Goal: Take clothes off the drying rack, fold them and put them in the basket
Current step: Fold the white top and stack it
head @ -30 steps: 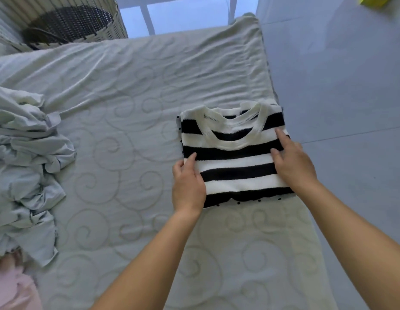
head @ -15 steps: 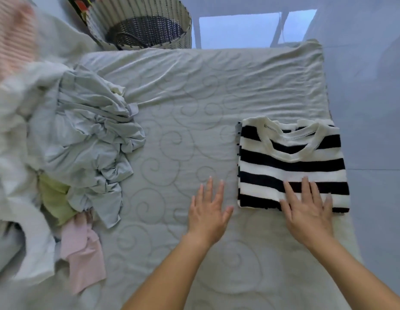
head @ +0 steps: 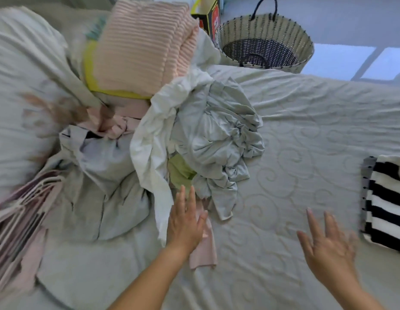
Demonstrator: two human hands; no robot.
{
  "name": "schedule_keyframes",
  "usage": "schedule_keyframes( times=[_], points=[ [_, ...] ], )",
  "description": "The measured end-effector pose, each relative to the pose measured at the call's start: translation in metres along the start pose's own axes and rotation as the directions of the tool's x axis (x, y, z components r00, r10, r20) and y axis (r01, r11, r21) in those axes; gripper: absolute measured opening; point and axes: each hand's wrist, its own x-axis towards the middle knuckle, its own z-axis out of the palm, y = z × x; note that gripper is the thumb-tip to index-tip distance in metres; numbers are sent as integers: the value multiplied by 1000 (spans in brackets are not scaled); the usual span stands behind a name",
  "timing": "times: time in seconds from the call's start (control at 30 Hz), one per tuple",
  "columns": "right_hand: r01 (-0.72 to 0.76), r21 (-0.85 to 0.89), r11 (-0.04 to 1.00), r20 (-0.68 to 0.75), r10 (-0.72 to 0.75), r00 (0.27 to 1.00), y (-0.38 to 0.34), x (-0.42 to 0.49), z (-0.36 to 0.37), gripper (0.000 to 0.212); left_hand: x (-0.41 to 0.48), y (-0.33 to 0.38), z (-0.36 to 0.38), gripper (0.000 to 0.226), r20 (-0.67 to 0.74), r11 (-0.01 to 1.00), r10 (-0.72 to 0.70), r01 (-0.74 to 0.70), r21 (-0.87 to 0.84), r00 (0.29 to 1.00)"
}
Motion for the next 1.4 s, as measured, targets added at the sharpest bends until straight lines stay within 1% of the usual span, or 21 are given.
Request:
schedule_keyframes(
  times=[0.1,0.2,0.3,0.4,0.5,0.57,0.6,0.7,0.77,0.83,0.9,0.93,1.0,1.07,1.13,1.17,1.2,1.23,1.3,1.37,1.4],
  points=[
    [103,24,994,15,-103,995,-77,-4,4,66,15,-42,-28,79,-31,994,-97,95,-59,995],
    [195,9,981,35,-196,980,-148,-3,13,66,41,-76,-56,75,-52,979,-151,142,-144,987],
    [294,-17,956,45,-293,955,-202,-3,20,73,78,-98,-88,76,-112,957,-163,130,-260,980],
    [333,-25,942,63,-331,941,-240,-3,24,77,118,-112,-113,73,-111,961,-126,93,-262,986],
    [324,9,946,59,-324,944,-262,-2,25,70,152,-121,-124,59,10,980,-86,86,-177,996],
    [320,27,947,70,-321,944,-268,-2,26,68,166,-124,-124,56,94,978,-102,118,-175,990],
    [321,27,947,78,-323,943,-269,-2,26,69,171,-125,-123,57,104,972,-115,133,-192,988],
    [325,17,946,84,-325,942,-268,-1,27,72,175,-127,-117,64,52,955,-119,128,-269,992],
    [310,17,951,97,-310,946,-272,1,24,71,178,-132,-115,68,49,930,-117,127,-344,992],
    [282,48,958,109,-285,952,-281,5,18,76,179,-139,-112,70,39,911,-106,112,-397,994],
    [267,110,957,103,-278,955,-291,7,12,78,173,-141,-113,69,-30,899,-36,19,-438,999],
    [270,159,950,91,-287,954,-297,6,7,74,167,-139,-115,70,-84,884,19,-56,-465,996],
    [271,317,909,64,-306,950,-309,3,-2,60,146,-133,-122,73,-185,833,120,-201,-516,975],
    [233,546,805,49,-308,950,-321,4,-10,54,119,-122,-129,74,-241,787,178,-285,-547,954],
    [137,774,618,58,-285,957,-337,6,-21,65,86,-110,-137,76,-255,733,220,-332,-593,942],
    [83,854,514,65,-264,962,-345,8,-26,76,69,-104,-141,76,-248,700,249,-351,-622,936],
    [32,899,436,79,-234,969,-351,11,-32,88,52,-98,-143,76,-240,669,274,-363,-648,932],
    [-14,916,401,102,-199,975,-356,13,-38,95,34,-91,-145,75,-232,644,292,-371,-670,928],
    [-80,919,386,142,-135,981,-361,17,-47,99,-1,-76,-144,74,-200,608,327,-367,-704,924],
    [-119,899,421,181,-111,977,-360,18,-50,101,-30,-65,-146,71,-212,607,356,-398,-688,910],
    [-127,887,444,197,-115,974,-358,18,-50,99,-38,-62,-146,70,-235,610,337,-401,-683,912]
  ],
)
